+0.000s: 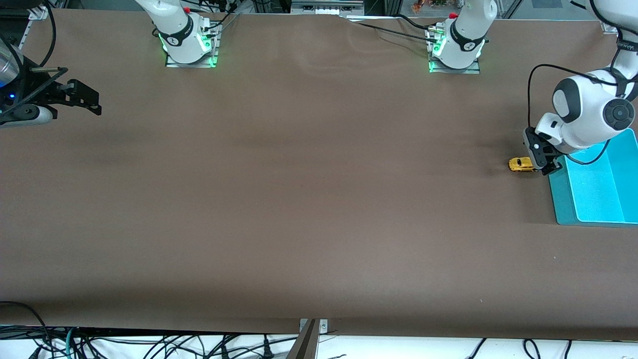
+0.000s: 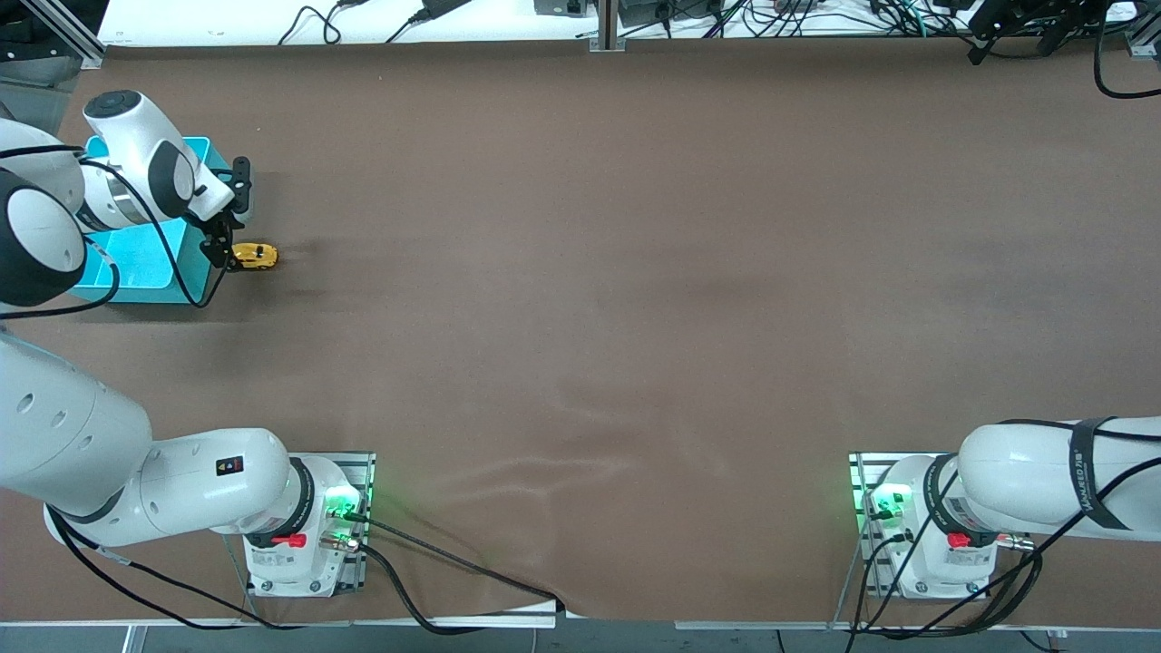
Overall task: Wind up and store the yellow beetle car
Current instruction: 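Close the left gripper on the yellow car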
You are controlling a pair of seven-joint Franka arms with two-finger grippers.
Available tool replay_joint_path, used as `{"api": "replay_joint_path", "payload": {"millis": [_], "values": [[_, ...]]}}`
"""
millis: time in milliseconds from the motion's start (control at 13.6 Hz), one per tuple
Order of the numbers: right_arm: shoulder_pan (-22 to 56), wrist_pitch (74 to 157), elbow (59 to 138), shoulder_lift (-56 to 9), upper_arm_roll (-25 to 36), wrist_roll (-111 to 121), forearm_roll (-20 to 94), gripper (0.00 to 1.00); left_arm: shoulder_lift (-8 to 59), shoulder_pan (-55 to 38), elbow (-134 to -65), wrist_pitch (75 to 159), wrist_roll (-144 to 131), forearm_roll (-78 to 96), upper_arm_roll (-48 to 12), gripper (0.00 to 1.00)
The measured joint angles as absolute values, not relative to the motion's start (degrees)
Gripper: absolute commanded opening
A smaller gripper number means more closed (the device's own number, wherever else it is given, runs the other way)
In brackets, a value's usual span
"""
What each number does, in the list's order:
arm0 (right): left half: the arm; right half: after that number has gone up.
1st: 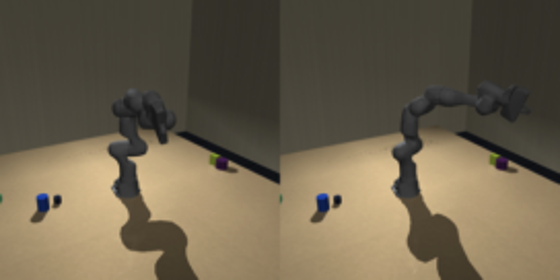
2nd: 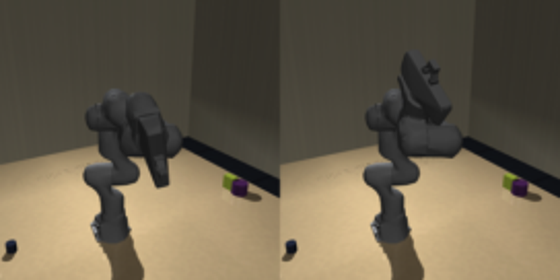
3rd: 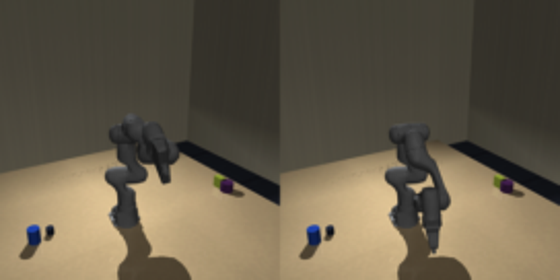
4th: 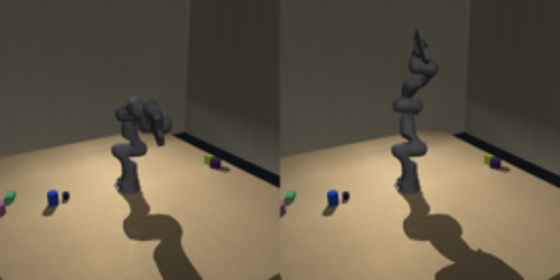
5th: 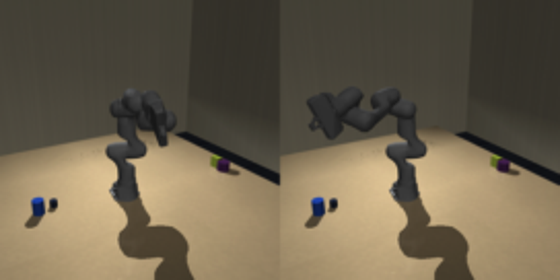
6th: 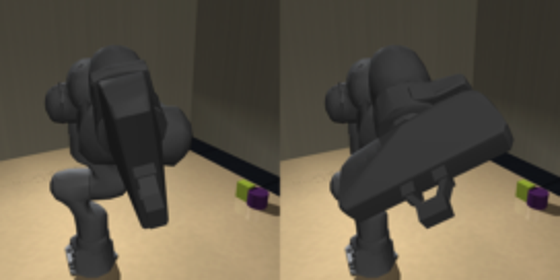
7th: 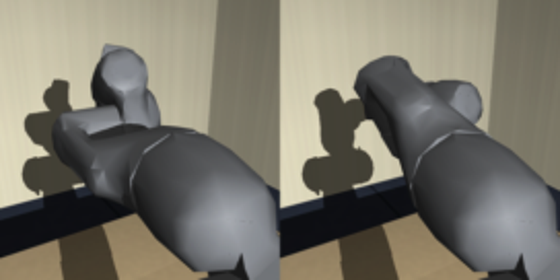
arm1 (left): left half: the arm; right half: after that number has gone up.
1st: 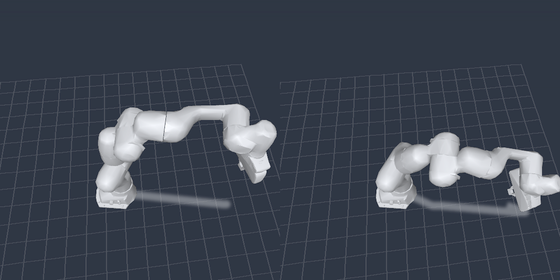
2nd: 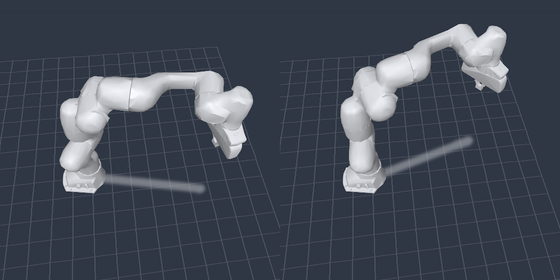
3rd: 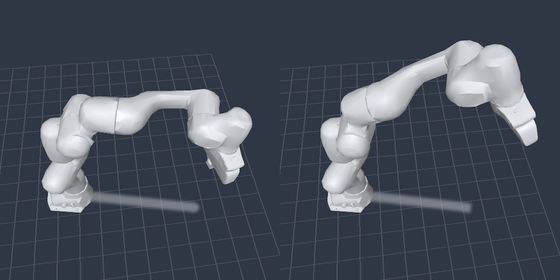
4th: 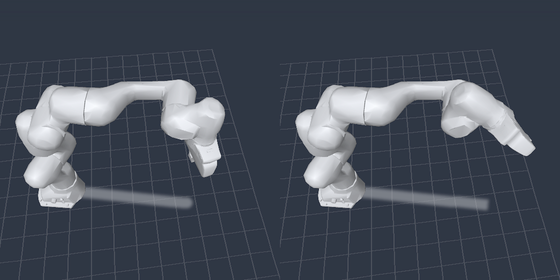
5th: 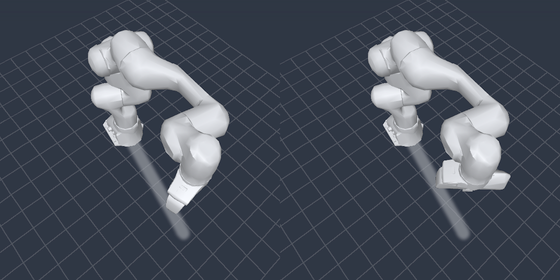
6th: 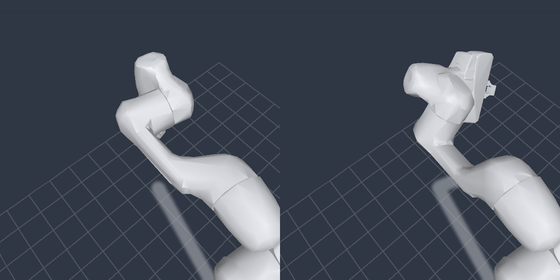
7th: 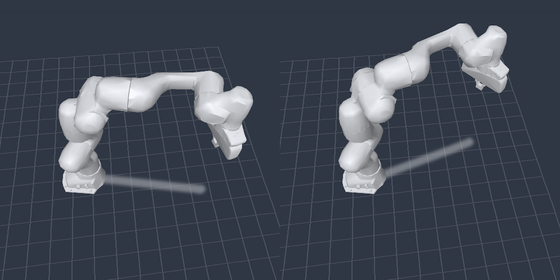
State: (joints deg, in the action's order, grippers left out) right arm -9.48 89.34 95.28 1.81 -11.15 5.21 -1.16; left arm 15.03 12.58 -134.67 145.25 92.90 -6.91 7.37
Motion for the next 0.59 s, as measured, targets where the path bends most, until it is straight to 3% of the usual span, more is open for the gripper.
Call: {"api": "replay_joint_path", "payload": {"millis": [440,514,587], "values": [[-9.5,89.2,95.3,1.3,-11.1,5.2,-1.3,1.00,19.2,13.4,-134.7,151.1,95.3,-9.5,7.4,0.99],[-9.5,89.2,95.3,1.3,-11.1,5.2,-1.3,1.00,19.7,13.4,-134.7,151.5,95.4,-9.5,7.3,0.75],[-9.5,89.2,95.3,1.3,-11.1,5.2,-1.3,1.00,20.2,13.4,-134.7,152.1,95.6,-9.5,7.3,0.39]]}}
